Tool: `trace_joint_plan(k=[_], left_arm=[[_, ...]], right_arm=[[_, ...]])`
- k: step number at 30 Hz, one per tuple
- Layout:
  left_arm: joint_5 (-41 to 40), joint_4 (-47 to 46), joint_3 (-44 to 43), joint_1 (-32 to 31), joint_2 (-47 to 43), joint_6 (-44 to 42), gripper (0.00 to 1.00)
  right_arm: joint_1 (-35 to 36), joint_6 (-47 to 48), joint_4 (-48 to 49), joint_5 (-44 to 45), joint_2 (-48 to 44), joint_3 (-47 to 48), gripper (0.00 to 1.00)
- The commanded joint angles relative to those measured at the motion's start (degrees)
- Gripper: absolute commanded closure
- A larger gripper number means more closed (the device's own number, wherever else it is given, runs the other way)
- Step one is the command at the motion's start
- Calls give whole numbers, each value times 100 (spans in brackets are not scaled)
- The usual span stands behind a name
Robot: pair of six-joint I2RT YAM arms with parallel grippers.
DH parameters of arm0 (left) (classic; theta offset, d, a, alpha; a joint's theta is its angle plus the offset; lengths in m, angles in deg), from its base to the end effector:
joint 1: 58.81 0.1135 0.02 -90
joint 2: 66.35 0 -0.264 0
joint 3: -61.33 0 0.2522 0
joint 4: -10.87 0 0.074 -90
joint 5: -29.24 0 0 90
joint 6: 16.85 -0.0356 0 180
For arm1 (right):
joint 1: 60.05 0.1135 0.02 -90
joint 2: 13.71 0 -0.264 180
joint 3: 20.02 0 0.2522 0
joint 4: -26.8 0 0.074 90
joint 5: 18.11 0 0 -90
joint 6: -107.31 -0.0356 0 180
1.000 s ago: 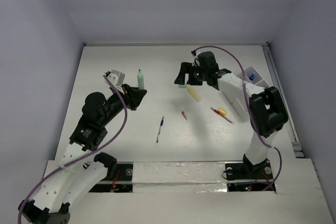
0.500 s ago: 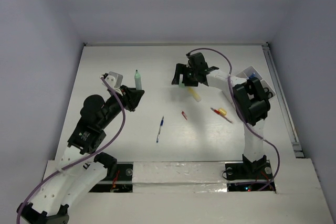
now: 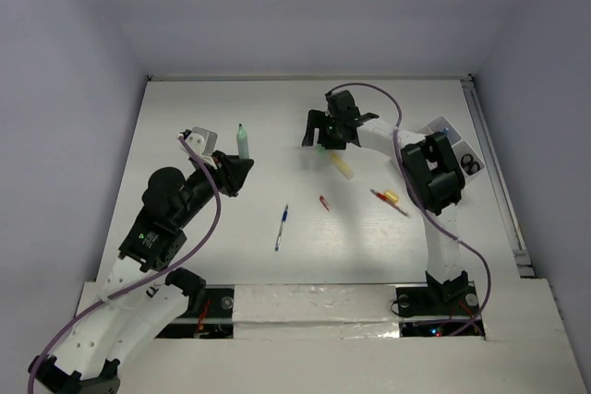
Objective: Sort the stationery into containers
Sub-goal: Pick up the pen cap from the center of the board.
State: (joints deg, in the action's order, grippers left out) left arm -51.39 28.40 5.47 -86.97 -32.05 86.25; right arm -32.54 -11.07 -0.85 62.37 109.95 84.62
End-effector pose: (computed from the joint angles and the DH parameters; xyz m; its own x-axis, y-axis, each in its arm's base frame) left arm 0.1254 -0.0737 0.3626 -0.0776 -0.2121 -0.9742 0.6070 0.7651 -0.2149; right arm 0.4227 0.2268 0.1717 -0.8320 0.0952 -0.5465 -0.1827 0.8832 0.4320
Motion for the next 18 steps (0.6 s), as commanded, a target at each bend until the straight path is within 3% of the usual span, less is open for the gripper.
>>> trace_joint_plan(k=[1,13,18], left_arm=[[-66,-193,-34,-23,-29,-71,100],[-84,-201,-26,-23,-64,-71,100],[-84,-201,-17,-23,-64,-71,100]], right_arm=[[140,218,-368,353,211,448,18],[607,1098,-1801,2075,730,1433,33],[712,1212,-2012,2323,800,1469,36]])
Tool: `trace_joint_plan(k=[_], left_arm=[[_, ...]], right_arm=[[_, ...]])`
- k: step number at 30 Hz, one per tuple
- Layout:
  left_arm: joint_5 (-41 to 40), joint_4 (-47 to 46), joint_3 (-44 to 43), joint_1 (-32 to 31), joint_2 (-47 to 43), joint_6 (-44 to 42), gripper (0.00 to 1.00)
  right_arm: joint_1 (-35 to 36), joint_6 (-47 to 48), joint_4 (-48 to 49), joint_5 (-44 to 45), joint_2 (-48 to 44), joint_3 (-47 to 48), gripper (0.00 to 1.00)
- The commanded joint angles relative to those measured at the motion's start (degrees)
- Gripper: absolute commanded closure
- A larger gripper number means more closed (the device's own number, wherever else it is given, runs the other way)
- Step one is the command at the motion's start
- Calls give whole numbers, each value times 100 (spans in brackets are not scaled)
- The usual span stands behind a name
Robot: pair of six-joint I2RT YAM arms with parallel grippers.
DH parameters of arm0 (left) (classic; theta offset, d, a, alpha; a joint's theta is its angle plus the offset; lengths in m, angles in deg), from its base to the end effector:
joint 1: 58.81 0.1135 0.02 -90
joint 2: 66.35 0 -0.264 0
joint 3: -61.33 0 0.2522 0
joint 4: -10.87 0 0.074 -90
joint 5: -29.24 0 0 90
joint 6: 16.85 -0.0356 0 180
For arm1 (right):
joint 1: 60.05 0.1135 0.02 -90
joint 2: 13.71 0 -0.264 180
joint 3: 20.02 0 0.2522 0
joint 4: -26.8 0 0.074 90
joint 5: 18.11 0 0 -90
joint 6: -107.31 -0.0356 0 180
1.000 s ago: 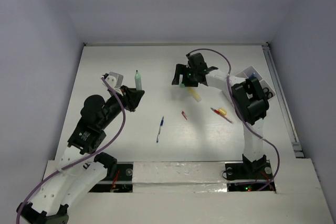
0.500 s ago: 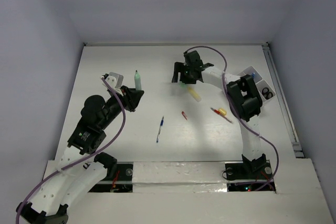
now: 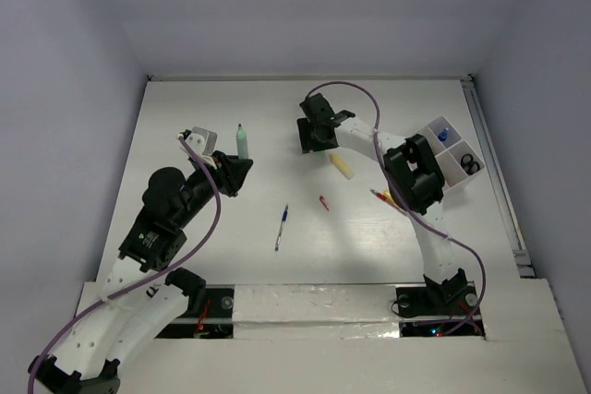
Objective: Sort the stationery into containers
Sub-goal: Pick up the pen cap from the center of the board.
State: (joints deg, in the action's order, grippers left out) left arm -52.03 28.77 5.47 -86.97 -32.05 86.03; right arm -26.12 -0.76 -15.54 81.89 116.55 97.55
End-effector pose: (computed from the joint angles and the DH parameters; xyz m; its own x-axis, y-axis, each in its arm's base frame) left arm 0.1257 -0.0734 0.3619 -0.0789 -0.2077 -0.9750 0.5975 0.7731 -0.2130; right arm 0.4176 0.2735 0.1702 -0.7913 -0.1642 -0.5890 -0.2332 0.9715 0.0425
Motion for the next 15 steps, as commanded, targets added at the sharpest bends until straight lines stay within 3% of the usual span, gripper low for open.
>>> trace_joint_plan(k=[1,7,8,10,11,14,15], left_arm=[[-21,-247,-17,-23,-64,-41,100],[-3,-247,-8,-23,-38,-40,100],[14,-247,1,-23,-29,-40,100],[6,-247,1,-23,-12,-32,100],[14,-247,1,-23,-3,-40,100],[6,-247,1,-23,41,-32,100],[14,-247,1,-23,50,-32,100]], right_arm=[[70,189,-570,423,149,175,40],[70,312,-746,696,412,447,47],[70,382,-754,731,474,491,59],[70,418,-1008,932,632,789,70],[70,427,-1062,960,720,868,85],[70,383,-940,899,607,825,100],[70,365,-756,855,423,782,100]])
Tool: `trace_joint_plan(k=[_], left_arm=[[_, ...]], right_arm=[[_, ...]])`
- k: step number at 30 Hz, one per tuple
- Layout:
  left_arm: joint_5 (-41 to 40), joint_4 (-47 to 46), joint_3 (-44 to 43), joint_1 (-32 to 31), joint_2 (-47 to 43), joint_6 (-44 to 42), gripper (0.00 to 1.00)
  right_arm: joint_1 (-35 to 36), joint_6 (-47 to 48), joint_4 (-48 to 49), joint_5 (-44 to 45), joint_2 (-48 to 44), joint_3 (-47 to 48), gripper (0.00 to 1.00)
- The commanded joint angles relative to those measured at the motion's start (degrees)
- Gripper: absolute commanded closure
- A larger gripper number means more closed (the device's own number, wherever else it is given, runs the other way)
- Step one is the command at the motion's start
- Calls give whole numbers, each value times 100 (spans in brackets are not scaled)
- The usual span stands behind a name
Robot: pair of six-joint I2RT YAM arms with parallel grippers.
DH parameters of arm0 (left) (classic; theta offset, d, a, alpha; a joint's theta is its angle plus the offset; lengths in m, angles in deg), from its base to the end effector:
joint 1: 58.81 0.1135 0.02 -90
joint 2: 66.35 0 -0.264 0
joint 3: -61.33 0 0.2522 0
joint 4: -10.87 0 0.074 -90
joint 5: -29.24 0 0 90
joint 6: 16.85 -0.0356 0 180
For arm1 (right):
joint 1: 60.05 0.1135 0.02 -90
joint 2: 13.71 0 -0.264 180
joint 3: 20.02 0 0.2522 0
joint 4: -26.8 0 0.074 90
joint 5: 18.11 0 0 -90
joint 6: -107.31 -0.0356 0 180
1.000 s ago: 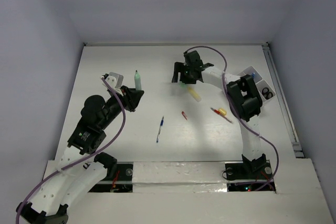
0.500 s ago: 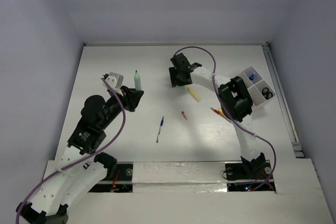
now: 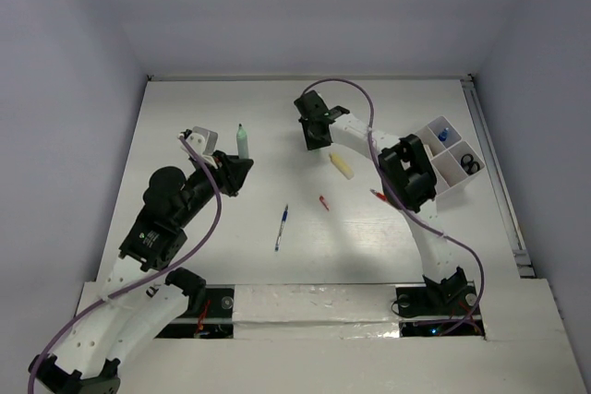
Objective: Sort the stationery into containers
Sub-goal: Pick up the pen cap from the center of the board, then close the pen cap on the pen.
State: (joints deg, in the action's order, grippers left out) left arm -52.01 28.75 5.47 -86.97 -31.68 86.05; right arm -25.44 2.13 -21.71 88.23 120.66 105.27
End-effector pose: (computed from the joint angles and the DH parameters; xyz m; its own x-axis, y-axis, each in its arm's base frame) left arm 0.1271 -0.0742 0.3611 -0.0844 -0.2051 -0.9751 0.5965 0.7734 -0.2143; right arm 0.4268 0.2824 0.1711 -0.7808 -0.2335 -0.5795 -0.2243 0.9705 -0.0889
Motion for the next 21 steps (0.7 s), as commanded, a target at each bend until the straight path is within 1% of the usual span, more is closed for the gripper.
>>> trace_joint_plan(k=[1,2,3,5,6,8,9,10,11,15,20,21], left_arm=[[21,-245,1,38,30,-34,100],[30,-245,1,39,48,-25,100],[30,-245,1,39,65,-25,100],[47,-245,9,91,127,-16,100],[74,-236,1,92,145,-16,100],[100,-236,1,92,232,-16,100],[161,-236,-8,153,259,-8,100],[179,-228,-17,153,320,-7,100],[223,-236,-17,205,347,-7,100],[285,-236,-17,206,461,-8,100],[267,-210,-34,206,575,1,100],[250,-210,-34,206,575,-7,100]], right_arm=[[2,59,-16,177,-128,-86,100],[2,15,133,81,-295,-174,100],[2,-2,535,-50,-723,-288,100],[2,-99,1037,-542,-1252,-762,100],[54,-160,1623,-701,-1829,-955,100],[212,-457,2214,-930,-2386,-1525,100],[291,-564,2826,-983,-2641,-1702,100],[483,-678,3137,-1044,-3044,-1861,100],[581,-827,3714,-1036,-3204,-2123,100],[880,-1161,4429,-1018,-3540,-2214,100],[1091,-1391,4809,-1185,-3575,-1985,100],[1187,-1391,5019,-1229,-3601,-2003,100]])
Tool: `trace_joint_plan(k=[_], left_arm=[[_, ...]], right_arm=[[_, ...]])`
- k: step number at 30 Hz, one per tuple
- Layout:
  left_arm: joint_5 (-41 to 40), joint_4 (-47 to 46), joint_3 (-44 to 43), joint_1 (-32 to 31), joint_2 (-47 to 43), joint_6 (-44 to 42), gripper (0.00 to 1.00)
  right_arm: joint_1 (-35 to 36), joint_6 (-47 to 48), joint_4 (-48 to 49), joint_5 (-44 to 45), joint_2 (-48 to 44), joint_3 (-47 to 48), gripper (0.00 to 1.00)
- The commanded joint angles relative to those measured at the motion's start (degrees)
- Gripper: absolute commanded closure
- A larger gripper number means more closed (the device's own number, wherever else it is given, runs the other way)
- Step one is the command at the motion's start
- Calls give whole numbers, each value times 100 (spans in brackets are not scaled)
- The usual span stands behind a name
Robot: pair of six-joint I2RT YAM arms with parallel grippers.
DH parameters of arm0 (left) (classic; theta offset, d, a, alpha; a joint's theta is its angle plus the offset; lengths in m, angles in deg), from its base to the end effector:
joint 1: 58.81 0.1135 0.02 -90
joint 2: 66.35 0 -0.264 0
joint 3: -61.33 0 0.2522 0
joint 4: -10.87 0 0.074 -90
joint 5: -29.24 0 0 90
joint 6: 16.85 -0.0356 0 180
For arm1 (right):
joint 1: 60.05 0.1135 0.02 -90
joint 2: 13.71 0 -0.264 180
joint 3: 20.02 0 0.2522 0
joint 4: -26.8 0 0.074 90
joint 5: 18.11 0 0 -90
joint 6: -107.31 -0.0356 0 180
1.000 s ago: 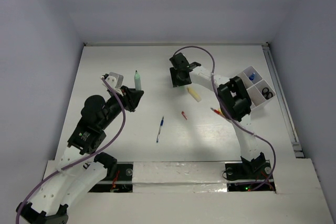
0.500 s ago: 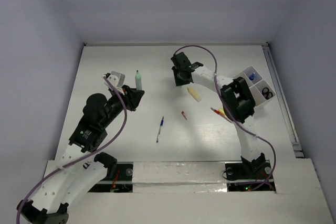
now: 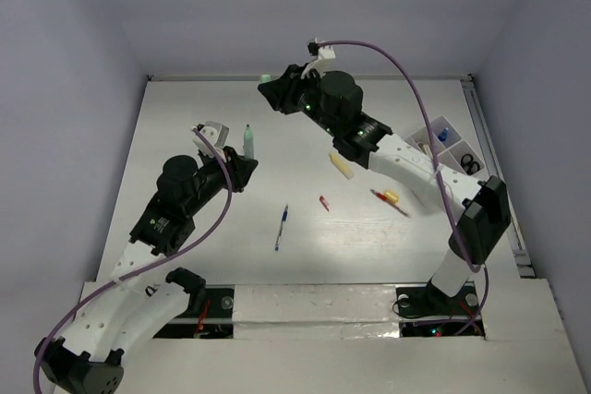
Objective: Sort the stationery into containers
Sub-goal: Close the pen cap on the pen.
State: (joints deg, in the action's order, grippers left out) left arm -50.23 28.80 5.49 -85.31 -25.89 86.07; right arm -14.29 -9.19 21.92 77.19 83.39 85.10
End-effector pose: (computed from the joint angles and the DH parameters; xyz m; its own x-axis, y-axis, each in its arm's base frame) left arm 0.1503 -0.0822 0.3469 -0.1734 -0.1592 -0.9719 0.5779 0.7826 -0.2313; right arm 0.2895 0.2926 0.4167 -0.2554 0.3746 -0.8913 -0.5979 0.6633 0.4501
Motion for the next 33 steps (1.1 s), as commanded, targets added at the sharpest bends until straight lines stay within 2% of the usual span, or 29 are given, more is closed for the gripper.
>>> trace_joint_plan(k=[1,7,18,33], left_arm=[[64,-214,-28,40,5,-10,100],[-6,-206,-28,93,-21,-1,100],[-129,-205,-19,93,-56,17,100],[28,-205,-19,145,40,17,100]], right_arm=[[74,-268,719,-187,125,14,100],[381,-312,729,-459,125,111,100],[724,-444,940,-398,-16,-407,100],[724,-373,1212,-161,-139,-540,100]])
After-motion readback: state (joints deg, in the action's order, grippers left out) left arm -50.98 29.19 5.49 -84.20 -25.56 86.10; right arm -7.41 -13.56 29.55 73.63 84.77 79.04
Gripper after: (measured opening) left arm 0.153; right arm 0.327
